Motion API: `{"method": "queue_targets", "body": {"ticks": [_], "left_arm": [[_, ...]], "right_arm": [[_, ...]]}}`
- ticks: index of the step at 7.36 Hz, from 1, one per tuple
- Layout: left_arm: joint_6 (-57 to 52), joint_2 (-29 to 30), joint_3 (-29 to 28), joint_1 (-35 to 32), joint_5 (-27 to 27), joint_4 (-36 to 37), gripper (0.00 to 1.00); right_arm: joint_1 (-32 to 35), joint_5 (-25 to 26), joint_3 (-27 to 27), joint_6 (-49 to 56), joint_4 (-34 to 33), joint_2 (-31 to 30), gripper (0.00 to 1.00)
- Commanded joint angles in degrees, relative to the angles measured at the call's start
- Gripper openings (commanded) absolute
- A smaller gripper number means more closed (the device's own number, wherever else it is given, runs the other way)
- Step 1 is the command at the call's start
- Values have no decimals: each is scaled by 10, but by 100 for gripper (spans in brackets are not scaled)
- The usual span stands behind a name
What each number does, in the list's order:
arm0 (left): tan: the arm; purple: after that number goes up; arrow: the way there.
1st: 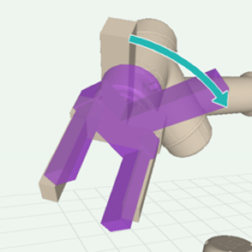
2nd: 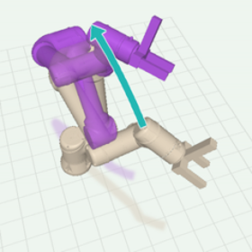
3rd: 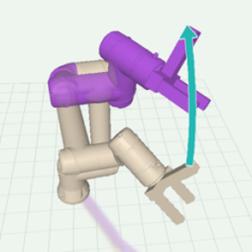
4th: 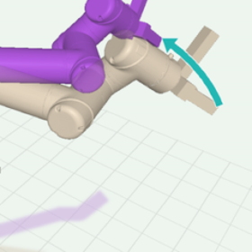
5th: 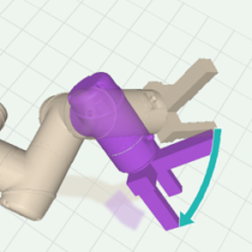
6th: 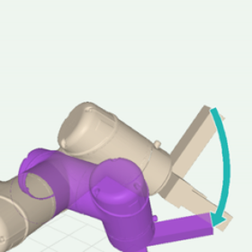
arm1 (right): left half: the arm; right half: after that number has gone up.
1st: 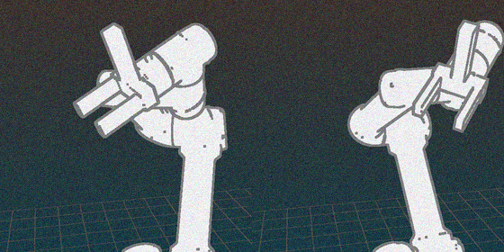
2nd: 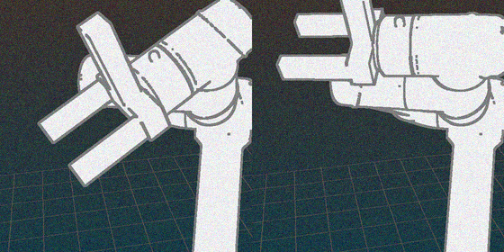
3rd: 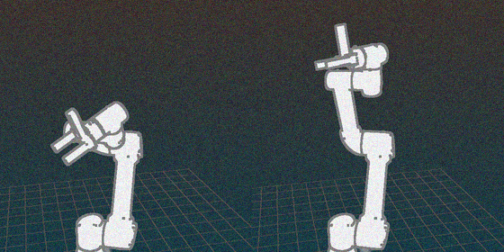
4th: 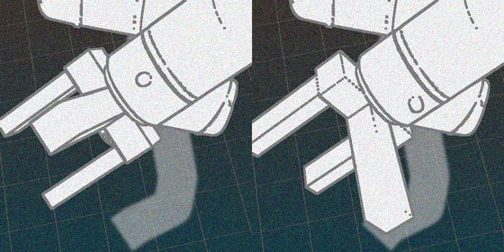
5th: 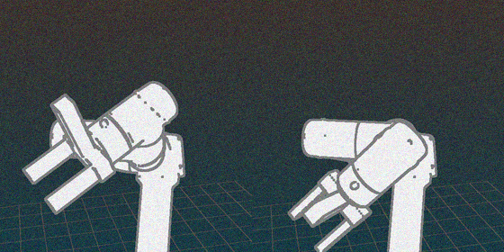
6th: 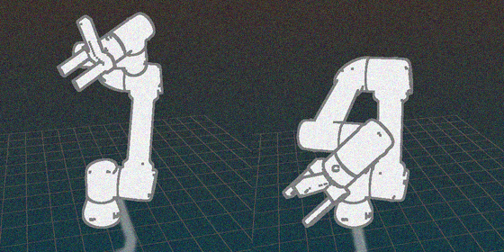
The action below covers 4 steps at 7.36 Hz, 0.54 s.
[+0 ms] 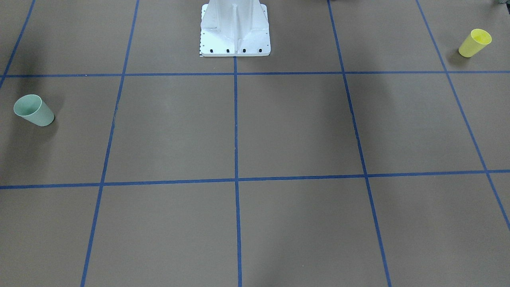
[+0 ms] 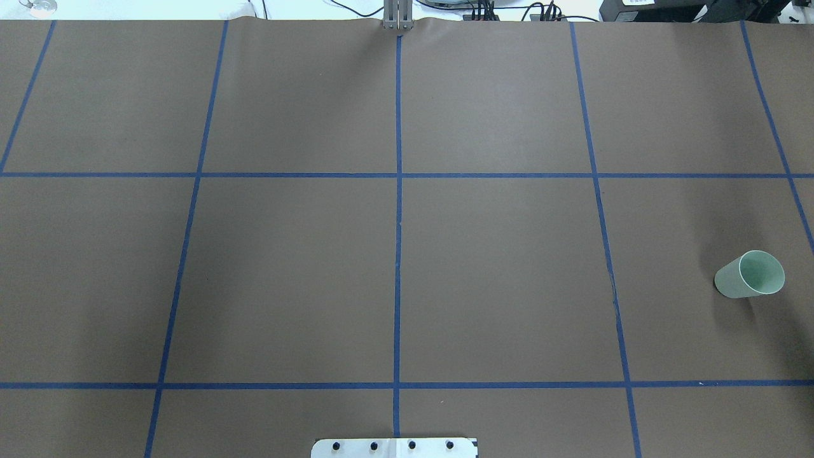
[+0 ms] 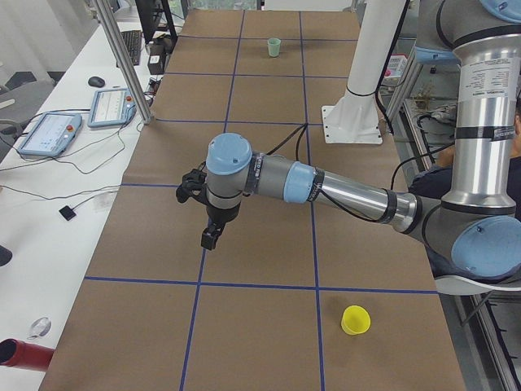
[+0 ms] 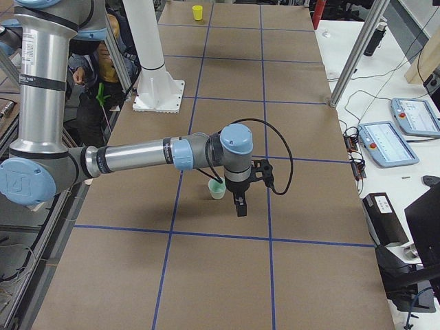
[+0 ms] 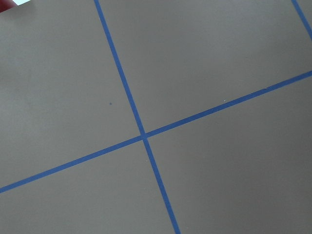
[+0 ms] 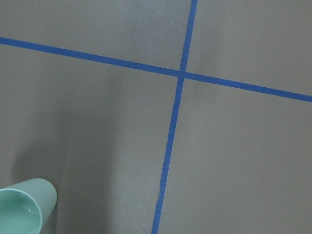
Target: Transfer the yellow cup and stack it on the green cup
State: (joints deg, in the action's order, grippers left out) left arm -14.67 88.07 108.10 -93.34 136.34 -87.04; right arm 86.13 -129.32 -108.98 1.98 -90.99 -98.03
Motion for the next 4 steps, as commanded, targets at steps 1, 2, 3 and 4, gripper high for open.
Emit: {"method": "queue_targets", "body": {"ticks": [1, 2, 3, 4], "left_arm": [[19, -5, 1, 0, 8, -46, 100], [20, -6, -6, 0, 5, -60, 100], [22, -5, -6, 0, 5, -60, 100], [22, -3, -6, 0, 5, -60, 100]], "right_arm": [[0, 0, -3, -2, 6, -1, 100], [0, -1, 2, -3, 6, -1, 100], [1, -3, 0, -2, 9, -6, 100], [1, -3, 2, 0, 9, -8, 100]]}}
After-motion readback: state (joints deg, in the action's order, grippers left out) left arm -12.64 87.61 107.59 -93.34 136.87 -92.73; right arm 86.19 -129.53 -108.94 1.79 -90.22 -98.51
